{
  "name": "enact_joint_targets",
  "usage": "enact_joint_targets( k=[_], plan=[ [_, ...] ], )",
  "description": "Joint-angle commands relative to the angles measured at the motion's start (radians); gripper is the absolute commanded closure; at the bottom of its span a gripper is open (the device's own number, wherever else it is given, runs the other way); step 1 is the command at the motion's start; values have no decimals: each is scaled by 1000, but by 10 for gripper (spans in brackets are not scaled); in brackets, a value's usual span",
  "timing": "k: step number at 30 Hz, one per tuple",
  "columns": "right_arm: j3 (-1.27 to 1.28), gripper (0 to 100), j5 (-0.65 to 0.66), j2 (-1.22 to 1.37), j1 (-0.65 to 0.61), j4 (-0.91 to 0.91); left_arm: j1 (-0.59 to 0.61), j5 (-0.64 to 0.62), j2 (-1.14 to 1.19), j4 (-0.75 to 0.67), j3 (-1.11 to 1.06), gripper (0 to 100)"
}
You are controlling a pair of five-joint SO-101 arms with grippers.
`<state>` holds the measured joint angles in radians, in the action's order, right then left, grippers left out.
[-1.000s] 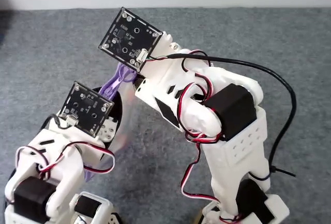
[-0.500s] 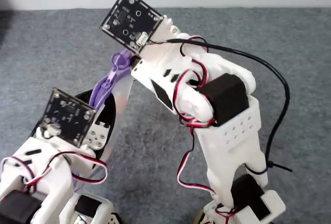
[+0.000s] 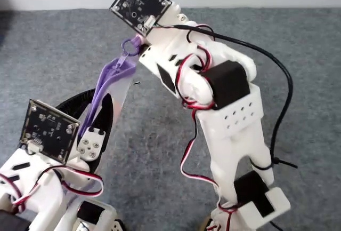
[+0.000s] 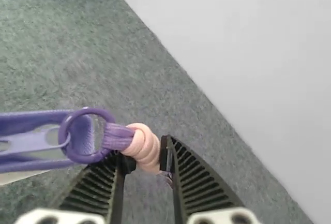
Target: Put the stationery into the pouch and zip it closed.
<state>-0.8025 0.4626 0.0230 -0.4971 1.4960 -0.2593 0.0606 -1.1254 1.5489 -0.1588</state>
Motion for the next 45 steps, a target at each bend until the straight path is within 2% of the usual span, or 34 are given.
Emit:
enact_joint_targets(
  k=[1,7,18,26,35,42,45],
  plan=[
    [-3,991,6,35,102,-38,14,-11,-25,21,97,991],
    [-3,991,5,54,116,-88,14,-11,-25,41,142,991],
    [-8,991,2,-59,-36,12,14,-2,-21,32,73,983],
    [-9,991,52,-93,-35,-42,15,-9,-23,40,64,808],
    [-9,991,120,-151,-38,-53,226,0,-17,12,42,808],
    [-9,991,204,-157,-39,-145,230,0,-21,-66,-104,808],
    [-9,991,204,-171,-81,-136,204,-8,-17,-126,-140,808]
  ],
)
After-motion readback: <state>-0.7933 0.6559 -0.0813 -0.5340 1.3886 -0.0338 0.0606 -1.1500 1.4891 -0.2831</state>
